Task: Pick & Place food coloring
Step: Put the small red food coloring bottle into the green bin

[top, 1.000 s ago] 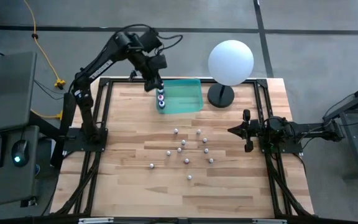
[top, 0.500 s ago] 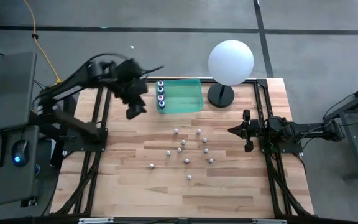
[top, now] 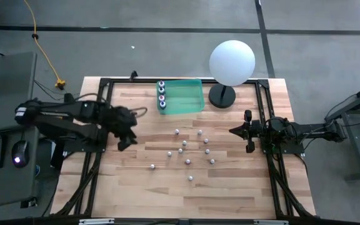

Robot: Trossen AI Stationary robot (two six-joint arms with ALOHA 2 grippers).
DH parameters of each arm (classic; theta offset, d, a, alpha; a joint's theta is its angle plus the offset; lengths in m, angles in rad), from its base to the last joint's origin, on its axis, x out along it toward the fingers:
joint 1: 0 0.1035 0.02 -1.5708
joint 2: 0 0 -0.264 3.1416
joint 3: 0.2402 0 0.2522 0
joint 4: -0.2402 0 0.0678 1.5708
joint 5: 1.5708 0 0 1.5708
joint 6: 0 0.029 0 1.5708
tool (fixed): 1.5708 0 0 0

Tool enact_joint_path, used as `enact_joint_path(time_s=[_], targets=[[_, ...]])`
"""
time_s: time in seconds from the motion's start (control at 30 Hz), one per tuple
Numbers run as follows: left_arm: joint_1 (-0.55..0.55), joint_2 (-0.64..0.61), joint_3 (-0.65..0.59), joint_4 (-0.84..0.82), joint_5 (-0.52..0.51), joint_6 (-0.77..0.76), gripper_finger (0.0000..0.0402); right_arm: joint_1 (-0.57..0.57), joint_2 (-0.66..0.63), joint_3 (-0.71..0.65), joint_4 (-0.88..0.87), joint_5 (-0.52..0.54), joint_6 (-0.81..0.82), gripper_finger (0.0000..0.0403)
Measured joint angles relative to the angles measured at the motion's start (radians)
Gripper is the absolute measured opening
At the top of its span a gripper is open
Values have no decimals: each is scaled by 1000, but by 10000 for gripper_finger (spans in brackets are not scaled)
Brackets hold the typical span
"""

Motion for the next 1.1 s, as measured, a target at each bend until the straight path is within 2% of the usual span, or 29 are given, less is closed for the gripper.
enact_joint_path(time_s=[0.23,0.5,0.67,0.9,1.1], targets=[[-146,92,-6,102,-70,-11,166,0,0,0,0,0,0,0],[-275,247,-6,143,-141,84,166,0,0,0,0,0,0,0],[-306,341,-6,195,-111,106,166,0,0,0,1,0,0,0],[-311,456,-6,256,-145,138,166,0,0,0,1,0,0,0],[-312,499,-6,282,-133,146,180,0,0,0,0,0,0,0]])
